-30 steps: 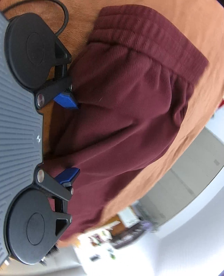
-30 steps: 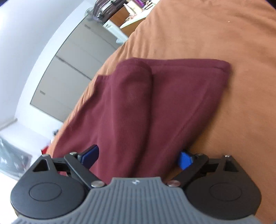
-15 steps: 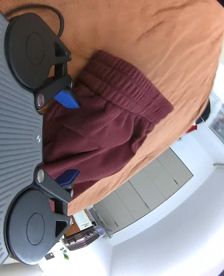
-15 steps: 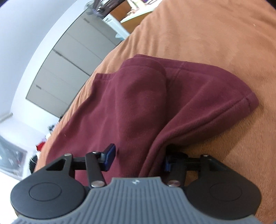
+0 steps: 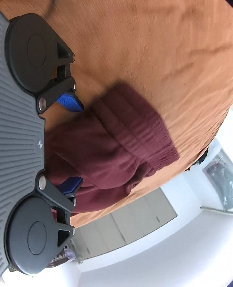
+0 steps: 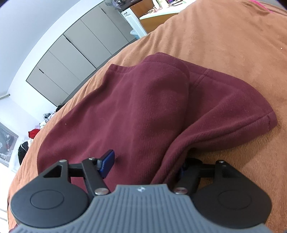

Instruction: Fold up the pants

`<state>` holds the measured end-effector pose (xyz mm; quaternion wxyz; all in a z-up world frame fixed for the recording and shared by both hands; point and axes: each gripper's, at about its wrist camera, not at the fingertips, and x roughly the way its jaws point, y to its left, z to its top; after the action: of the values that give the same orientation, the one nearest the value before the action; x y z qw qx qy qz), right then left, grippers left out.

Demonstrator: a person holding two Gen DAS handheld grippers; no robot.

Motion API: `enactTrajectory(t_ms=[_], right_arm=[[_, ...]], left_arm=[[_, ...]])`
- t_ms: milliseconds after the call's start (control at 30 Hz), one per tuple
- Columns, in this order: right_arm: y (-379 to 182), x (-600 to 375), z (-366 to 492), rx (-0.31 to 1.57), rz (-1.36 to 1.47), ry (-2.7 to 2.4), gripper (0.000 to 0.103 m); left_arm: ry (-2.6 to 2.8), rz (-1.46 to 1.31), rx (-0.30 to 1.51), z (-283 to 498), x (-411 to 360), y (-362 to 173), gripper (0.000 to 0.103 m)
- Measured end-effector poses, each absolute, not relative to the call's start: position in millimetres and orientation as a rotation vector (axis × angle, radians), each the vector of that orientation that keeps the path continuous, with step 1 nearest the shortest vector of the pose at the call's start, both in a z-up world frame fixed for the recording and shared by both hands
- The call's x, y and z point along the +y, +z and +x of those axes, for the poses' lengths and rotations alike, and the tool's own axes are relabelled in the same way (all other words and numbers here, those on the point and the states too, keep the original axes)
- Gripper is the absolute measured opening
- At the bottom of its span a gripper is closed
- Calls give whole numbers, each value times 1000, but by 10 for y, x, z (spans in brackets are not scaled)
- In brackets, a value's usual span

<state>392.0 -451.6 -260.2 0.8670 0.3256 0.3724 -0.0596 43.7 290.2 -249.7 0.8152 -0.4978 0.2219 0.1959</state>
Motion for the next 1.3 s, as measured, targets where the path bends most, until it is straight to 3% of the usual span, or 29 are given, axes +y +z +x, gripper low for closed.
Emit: enactTrajectory(t_ms=[200, 233, 267, 300, 367, 400, 733, 1000, 1300], right_arm=[[-2620, -4475, 3943, 779, 670, -125, 71], [-2617, -4466, 3954, 778, 669, -135, 58], [-2608, -4450, 3969, 782, 646, -158, 42], [-2602, -4443, 3976, 783, 625, -174, 23], [-2606, -4504, 3942, 763, 676, -146, 14], [-2600, -4535, 3907, 751, 707, -142, 13], [-1974, -4550, 3403, 571, 712, -98, 11], [-1529, -4753, 2520, 503, 755, -51, 11], [-1648, -4789, 1222, 577, 841, -105, 11]], left_arm=[[452, -1110, 487, 955, 2949, -2605, 103], [454, -1105, 484, 987, 2938, -2601, 103], [459, -1090, 474, 1001, 2924, -2592, 97], [475, -1071, 479, 1011, 2908, -2593, 65], [455, -1029, 519, 1026, 2918, -2601, 34], [430, -1022, 521, 1059, 2936, -2592, 25], [274, -965, 426, 1037, 3200, -1896, 18], [226, -1033, 446, 605, 3445, -1874, 18], [214, -1045, 524, 180, 3650, -1953, 18]])
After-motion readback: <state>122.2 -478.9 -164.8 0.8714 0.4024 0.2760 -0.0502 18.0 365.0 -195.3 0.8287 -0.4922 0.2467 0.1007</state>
